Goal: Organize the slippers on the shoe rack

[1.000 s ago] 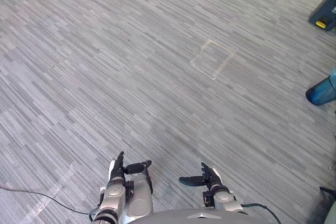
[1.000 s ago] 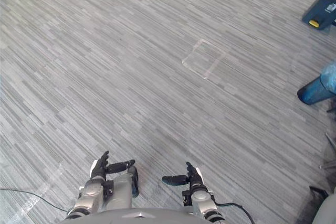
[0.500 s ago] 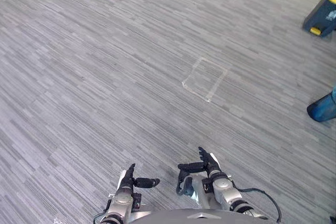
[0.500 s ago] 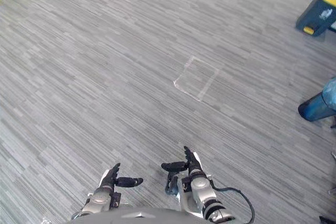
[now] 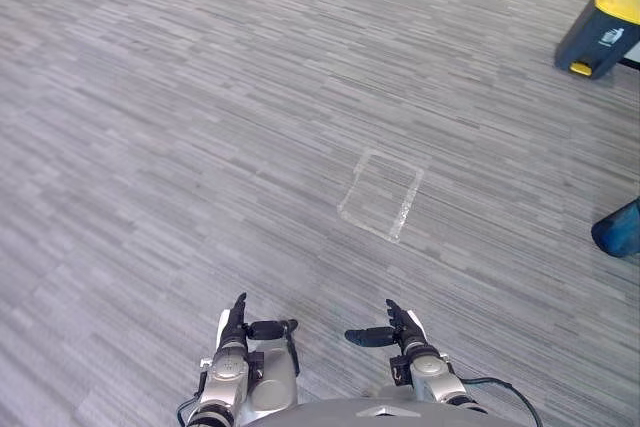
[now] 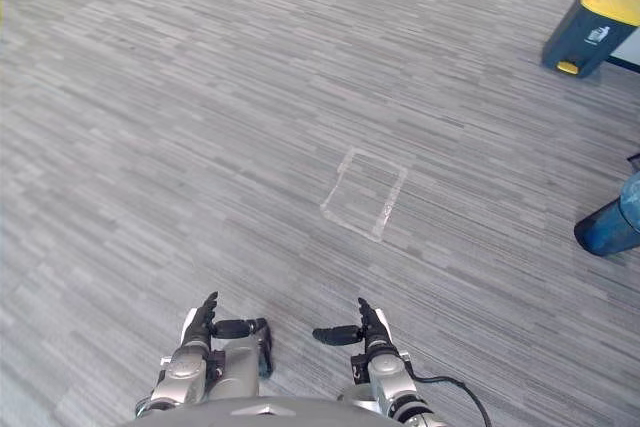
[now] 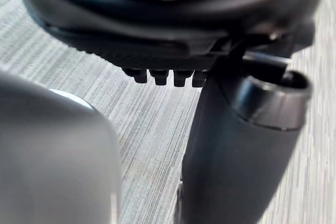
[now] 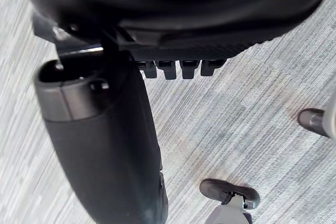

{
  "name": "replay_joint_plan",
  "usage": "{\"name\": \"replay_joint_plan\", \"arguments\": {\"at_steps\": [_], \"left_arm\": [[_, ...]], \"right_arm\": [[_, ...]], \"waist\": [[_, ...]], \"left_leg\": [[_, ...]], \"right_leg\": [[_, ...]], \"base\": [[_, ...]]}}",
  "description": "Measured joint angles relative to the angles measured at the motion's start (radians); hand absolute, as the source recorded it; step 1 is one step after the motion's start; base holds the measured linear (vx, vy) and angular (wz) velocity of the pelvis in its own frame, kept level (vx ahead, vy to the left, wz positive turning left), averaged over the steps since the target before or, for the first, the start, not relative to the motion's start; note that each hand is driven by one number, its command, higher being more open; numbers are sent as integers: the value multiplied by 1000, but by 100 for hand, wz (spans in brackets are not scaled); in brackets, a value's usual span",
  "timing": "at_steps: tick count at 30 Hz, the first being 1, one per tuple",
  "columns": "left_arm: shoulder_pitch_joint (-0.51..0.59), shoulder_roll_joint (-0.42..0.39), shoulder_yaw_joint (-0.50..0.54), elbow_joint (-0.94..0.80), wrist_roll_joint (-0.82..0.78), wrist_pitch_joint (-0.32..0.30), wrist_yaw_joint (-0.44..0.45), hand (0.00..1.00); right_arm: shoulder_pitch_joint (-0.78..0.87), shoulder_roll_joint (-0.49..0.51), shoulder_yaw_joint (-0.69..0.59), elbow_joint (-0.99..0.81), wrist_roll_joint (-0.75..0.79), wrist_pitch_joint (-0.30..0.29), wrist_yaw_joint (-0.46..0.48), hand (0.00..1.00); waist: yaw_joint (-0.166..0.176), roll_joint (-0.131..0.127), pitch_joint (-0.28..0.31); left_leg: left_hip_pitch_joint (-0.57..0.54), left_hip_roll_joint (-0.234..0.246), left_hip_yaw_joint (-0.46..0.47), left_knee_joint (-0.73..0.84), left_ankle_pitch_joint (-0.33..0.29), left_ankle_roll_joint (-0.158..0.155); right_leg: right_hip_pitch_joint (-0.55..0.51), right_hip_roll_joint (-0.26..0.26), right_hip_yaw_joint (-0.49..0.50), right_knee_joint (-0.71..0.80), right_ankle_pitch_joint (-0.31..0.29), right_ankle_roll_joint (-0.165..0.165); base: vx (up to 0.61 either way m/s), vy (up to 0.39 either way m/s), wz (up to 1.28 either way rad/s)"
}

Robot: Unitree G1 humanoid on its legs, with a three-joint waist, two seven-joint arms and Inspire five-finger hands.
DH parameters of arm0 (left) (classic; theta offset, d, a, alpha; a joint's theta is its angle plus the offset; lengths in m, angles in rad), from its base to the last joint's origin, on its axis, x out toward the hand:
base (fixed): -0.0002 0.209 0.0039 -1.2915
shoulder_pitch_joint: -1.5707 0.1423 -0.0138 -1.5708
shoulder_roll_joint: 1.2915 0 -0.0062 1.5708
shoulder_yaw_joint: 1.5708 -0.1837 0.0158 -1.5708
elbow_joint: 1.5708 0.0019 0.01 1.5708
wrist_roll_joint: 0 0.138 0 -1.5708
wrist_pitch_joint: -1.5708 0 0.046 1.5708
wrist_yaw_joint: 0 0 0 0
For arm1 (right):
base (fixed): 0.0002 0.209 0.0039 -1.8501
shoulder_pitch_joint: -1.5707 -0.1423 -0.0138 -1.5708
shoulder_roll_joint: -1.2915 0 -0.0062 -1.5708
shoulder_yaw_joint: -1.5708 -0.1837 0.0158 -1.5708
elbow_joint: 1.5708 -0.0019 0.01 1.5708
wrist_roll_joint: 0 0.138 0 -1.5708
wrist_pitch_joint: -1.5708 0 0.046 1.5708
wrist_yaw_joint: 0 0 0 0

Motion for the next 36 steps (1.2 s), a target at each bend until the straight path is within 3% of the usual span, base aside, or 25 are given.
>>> {"name": "replay_joint_plan", "arguments": {"at_steps": [3, 4, 5, 6, 7, 8, 10, 12, 13, 14, 15, 16, 17, 20, 21, 22, 23, 25, 26, 29, 31, 32, 33, 34, 36], "left_arm": [[-2, 0, 0, 24, -12, 8, -1, 100], [0, 2, -7, 34, -17, 14, -1, 100], [0, 3, -12, 38, -17, 17, 0, 100], [-1, 4, -15, 54, -17, 22, 3, 100], [4, 7, -32, 68, -16, 24, 9, 100], [8, 12, -42, 71, -15, 24, 11, 100], [20, 20, -61, 74, -15, 23, 11, 100], [20, 19, -70, 84, -14, 24, 7, 100], [18, 16, -70, 92, -15, 25, 0, 100], [24, 18, -70, 91, -15, 26, -7, 100], [24, 20, -70, 96, -11, 27, -7, 100], [17, -6, -69, 101, -3, 28, -6, 100], [16, -18, -70, 99, 11, 24, -9, 100], [17, -44, -70, 102, 25, 25, -9, 100], [16, -49, -67, 101, 28, 27, -15, 100], [15, -48, -56, 98, 34, 27, -20, 100], [16, -47, -34, 90, 41, 25, -19, 100], [18, -33, -26, 67, 41, 23, -16, 100], [18, -30, -26, 56, 40, 22, -15, 100], [18, -25, -23, 27, 28, 13, -11, 100], [14, -21, -7, 11, 23, 10, -14, 100], [17, -25, -1, 12, 18, 4, -11, 100], [19, -30, 0, 15, 12, 3, -9, 100], [19, -34, 2, 20, 0, 3, -9, 100], [12, -16, 1, 26, 0, 6, -11, 100]], "right_arm": [[-1, 1, 1, 2, -6, 0, 1, 100], [-8, -1, 2, 2, -8, -1, 1, 100], [-14, -1, 2, 2, -8, -1, 2, 100], [-18, 0, 2, 4, -9, -1, 5, 100], [-18, 0, 7, 3, -10, -2, 13, 100], [-24, -1, 15, 1, -12, 2, 19, 100], [-43, -1, 41, -4, -25, -13, 20, 100], [-53, -1, 41, -5, -28, -18, 21, 100], [-56, 0, 43, -13, -29, -23, 23, 100], [-45, 2, 59, -17, -31, -25, 25, 100], [-40, -1, 63, -14, -42, -27, 27, 100], [-58, -20, 73, 0, -57, -21, 28, 100], [-62, -28, 74, 1, -58, -13, 27, 100], [-52, -43, 71, 0, -60, -12, 27, 100], [-47, -42, 59, 0, -59, -4, 27, 100], [-30, -37, 57, -2, -54, 5, 27, 100], [-23, -37, 54, -4, -49, 6, 22, 100], [-6, -34, 33, -1, -46, 6, 17, 100], [-4, -36, 29, 1, -45, 7, 16, 100], [-11, -36, 13, 7, -45, 9, 12, 100], [-11, -30, -17, 20, -45, 8, 11, 100], [-6, -38, -23, 30, -46, 11, 9, 100], [-4, -42, -26, 38, -46, 11, 5, 100], [-5, -43, -29, 42, -46, 14, 0, 100], [-3, -24, -30, 43, -46, 13, -2, 100]], "waist": [[2, 8, -5], [2, 8, -4], [2, 8, -4], [1, 16, 1], [-6, 31, 8], [-12, 37, 10], [-28, 51, 7], [-28, 51, 8], [-29, 52, 8], [-29, 34, -2], [-33, 29, -9], [-17, 86, -15], [-21, 102, -18], [-37, 121, -30], [-42, 125, -29], [-41, 124, -29], [-36, 122, -27], [-25, 105, -28], [-23, 98, -26], [-8, 84, -17], [-2, 64, -2], [4, 70, -3], [9, 76, -7], [14, 72, -6], [7, 35, -16]], "left_leg": [[46, 9, 34, 76, -115, 22], [100, 5, 67, 46, -155, 24], [123, 3, 82, 35, -165, 26], [193, 1, 118, 8, -184, 31], [269, 0, 146, -28, -193, 34], [313, -2, 155, -59, -193, 35], [421, 15, 188, -146, -193, 34], [453, 23, 204, -163, -193, 33], [479, 30, 207, -181, -193, 33], [518, 9, 203, -206, -199, -4], [535, 11, 189, -209, -206, -22], [543, 53, 174, -202, -208, -40], [538, 59, 154, -173, -184, -48], [479, 87, 96, -9, -134, -89], [427, 110, 58, 136, -78, -96], [367, 138, 33, 299, 30, -114], [289, 182, 39, 489, 14, -129], [165, 207, 82, 623, -95, -94], [140, 202, 99, 597, -121, -86], [51, 144, 103, 285, -178, -73], [22, 63, 11, 29, -144, -70], [29, 39, -44, -104, -63, -79], [47, 39, -51, -118, 22, -91], [63, 25, -47, -114, 71, -54], [49, 1, -20, -46, -7, -28]], "right_leg": [[-64, -21, 56, 231, 4, 7], [-157, -55, 57, 443, 41, 53], [-197, -73, 52, 527, 77, 63], [-276, -114, 31, 717, 82, 57], [-331, -146, -29, 831, 46, 3], [-361, -154, -71, 855, 19, -16], [-462, -126, -237, 741, -62, -65], [-507, -106, -296, 607, -63, -72], [-531, -72, -329, 436, -35, -67], [-526, -23, -331, 160, 161, -86], [-515, -9, -315, 140, 247, -150], [-515, 28, -309, 158, 238, -153], [-517, 35, -299, 184, 184, -148], [-497, 45, -298, 207, 119, -145], [-451, 59, -300, 184, 102, -140], [-394, 77, -294, 139, 95, -140], [-326, 97, -287, 85, 92, -142], [-219, 115, -253, 6, 88, -140], [-194, 115, -240, -13, 89, -138], [-136, 107, -165, -57, 90, -117], [-96, 72, -113, -75, 74, -83], [-82, 64, -83, -76, 58, -56], [-73, 61, -57, -78, 48, -39], [-58, 50, -31, -80, 35, -17], [-56, 12, -18, -69, 20, 10]], "base": [[440, 226, -37], [401, 223, -57], [493, 256, -72], [410, 179, -70], [336, 142, -74], [429, 116, -54], [517, 51, -36], [478, -41, -11], [476, -94, 15], [392, -92, 26], [512, -123, -1], [505, -139, -25], [511, -148, -37], [475, -165, -8], [453, -156, -1], [436, -144, -8], [384, -97, -22], [410, -74, -36], [350, 7, -50], [285, 93, -74], [387, 276, -74], [311, 265, -80], [336, 297, -81], [281, 241, -58], [367, 264, -38]]}}
